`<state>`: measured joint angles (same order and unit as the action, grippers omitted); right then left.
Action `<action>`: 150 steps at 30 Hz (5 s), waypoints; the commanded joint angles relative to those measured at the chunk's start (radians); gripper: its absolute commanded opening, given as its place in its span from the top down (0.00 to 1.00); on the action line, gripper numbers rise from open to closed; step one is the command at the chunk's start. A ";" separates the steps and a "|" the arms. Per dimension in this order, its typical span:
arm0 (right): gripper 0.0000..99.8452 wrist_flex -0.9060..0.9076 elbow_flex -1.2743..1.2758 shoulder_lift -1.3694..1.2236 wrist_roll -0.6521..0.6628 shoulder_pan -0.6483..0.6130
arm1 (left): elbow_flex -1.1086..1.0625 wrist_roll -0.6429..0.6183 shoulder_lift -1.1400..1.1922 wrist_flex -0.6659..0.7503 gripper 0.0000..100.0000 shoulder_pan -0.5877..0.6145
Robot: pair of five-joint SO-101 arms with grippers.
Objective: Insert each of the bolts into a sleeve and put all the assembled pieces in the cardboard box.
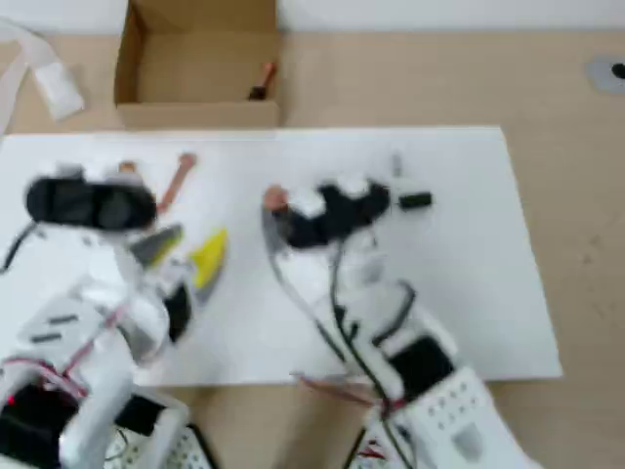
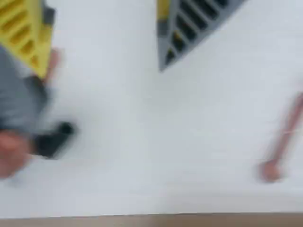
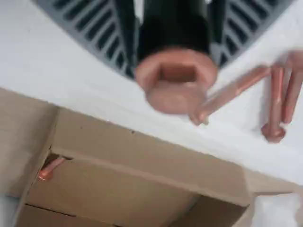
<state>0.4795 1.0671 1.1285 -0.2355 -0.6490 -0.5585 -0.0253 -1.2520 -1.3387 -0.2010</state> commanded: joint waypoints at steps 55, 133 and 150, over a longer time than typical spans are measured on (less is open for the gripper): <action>0.74 0.236 -2.733 -2.440 0.077 0.213 | 0.040 0.104 0.628 0.028 0.89 0.474; 0.74 0.667 -2.733 -2.241 0.075 0.237 | 1.511 0.199 2.138 -0.311 0.85 0.505; 0.74 0.683 -2.733 -2.239 0.075 0.237 | 1.468 0.247 2.224 -0.253 0.85 0.514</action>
<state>1.1607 -1.6149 -1.1807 -0.1619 -0.4219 0.9068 0.2171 0.9421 -1.6318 0.2992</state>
